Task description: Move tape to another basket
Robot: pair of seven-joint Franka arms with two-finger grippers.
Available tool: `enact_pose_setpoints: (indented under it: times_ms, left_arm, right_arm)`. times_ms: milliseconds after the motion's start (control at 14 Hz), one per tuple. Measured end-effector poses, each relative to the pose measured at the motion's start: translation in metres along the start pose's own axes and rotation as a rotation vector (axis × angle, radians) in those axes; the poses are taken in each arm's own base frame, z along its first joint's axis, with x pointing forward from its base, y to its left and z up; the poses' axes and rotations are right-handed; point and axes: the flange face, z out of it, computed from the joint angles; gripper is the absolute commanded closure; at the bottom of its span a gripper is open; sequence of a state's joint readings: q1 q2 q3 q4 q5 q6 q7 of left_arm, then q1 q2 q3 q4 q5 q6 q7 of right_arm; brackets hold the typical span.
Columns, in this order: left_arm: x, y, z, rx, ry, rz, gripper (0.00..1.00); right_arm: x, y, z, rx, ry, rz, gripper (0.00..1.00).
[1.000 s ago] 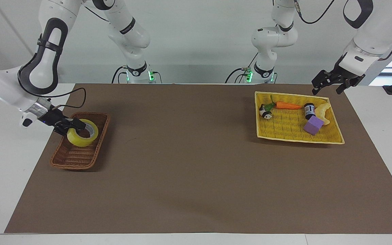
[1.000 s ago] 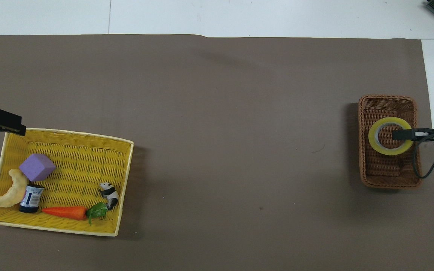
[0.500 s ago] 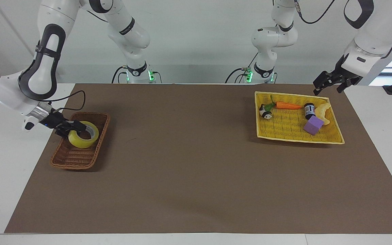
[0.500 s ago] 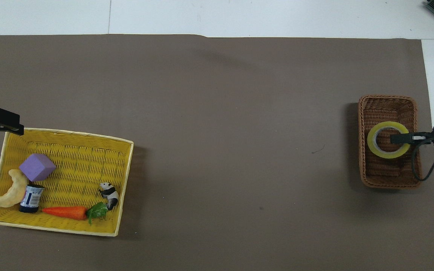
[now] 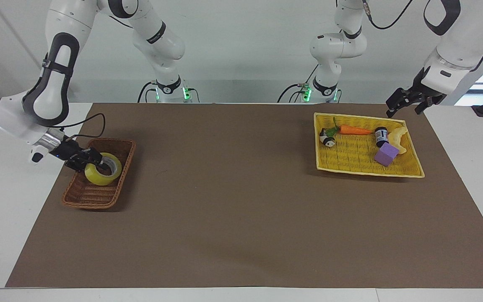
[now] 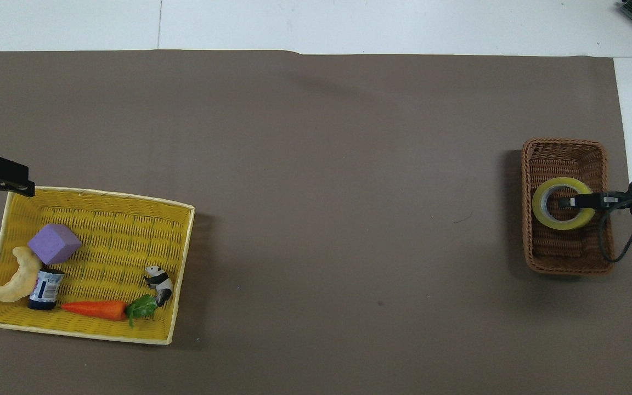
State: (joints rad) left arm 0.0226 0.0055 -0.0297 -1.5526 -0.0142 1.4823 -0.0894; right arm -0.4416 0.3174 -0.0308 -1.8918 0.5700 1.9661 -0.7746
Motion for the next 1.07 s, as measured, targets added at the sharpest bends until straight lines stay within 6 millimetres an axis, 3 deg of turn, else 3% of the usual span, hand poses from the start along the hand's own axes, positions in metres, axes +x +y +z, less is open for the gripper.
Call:
enact_pose_setpoints:
  times_ms: [286, 500, 929, 1071]
  left_arm:
    - [0.0, 0.0, 0.002, 0.001, -0.004, -0.001, 0.0]
    - [0.0, 0.0, 0.001, 0.001, -0.003, -0.001, 0.0]
    - [-0.001, 0.0, 0.001, 0.001, -0.002, -0.001, 0.0]
    - [-0.001, 0.0, 0.001, 0.001, -0.002, -0.001, 0.0]
  right_arm:
    - [0.027, -0.019, -0.041, -0.118, 0.033, -0.102, 0.0]
    - [0.057, -0.058, -0.077, -0.365, 0.041, -0.267, 0.0]
    - [0.075, -0.133, -0.078, -0.49, 0.062, -0.16, 0.0]
    - [0.077, -0.169, -0.072, -0.497, 0.064, -0.081, 0.0]
